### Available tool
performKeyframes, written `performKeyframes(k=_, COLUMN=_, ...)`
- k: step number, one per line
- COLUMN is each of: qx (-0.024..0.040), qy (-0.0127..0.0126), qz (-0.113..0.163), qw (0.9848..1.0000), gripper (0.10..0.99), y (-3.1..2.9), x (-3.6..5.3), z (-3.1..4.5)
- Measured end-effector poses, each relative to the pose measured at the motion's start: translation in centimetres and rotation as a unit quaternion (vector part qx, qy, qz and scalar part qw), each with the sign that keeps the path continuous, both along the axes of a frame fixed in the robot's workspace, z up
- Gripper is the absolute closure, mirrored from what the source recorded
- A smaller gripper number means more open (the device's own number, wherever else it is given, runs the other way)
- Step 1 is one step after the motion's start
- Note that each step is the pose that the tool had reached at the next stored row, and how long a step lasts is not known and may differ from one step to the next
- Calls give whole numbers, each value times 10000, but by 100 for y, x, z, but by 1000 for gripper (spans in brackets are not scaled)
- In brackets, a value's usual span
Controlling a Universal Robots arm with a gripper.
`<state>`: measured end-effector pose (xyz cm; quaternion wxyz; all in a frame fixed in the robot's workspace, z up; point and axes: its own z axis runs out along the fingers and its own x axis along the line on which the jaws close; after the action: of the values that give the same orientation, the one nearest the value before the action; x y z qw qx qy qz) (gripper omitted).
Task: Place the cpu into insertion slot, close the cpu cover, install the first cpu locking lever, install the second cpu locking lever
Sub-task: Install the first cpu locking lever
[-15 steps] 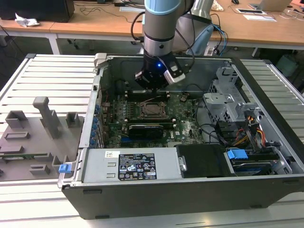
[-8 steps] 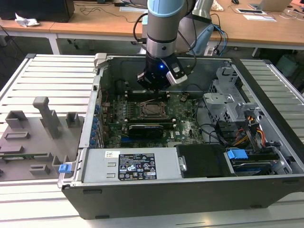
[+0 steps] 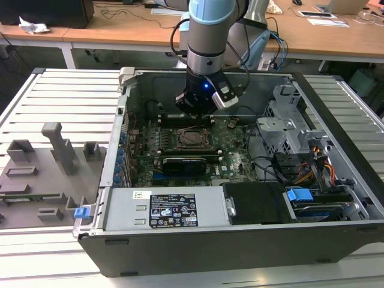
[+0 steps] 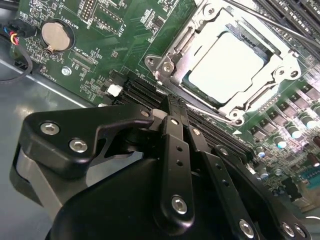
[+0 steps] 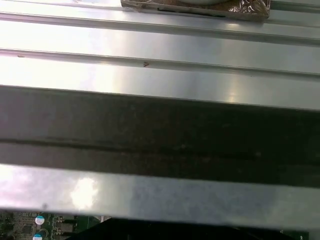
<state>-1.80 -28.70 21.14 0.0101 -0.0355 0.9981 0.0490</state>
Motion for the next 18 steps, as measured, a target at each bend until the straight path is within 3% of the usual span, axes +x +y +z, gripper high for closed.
performKeyframes(k=7, qx=-5, qy=1, qz=0, qw=10000, gripper=980, y=0, x=7, z=-71)
performKeyframes(k=18, qx=-9, qy=-1, qz=0, qw=10000, gripper=980, y=1, x=12, z=-66)
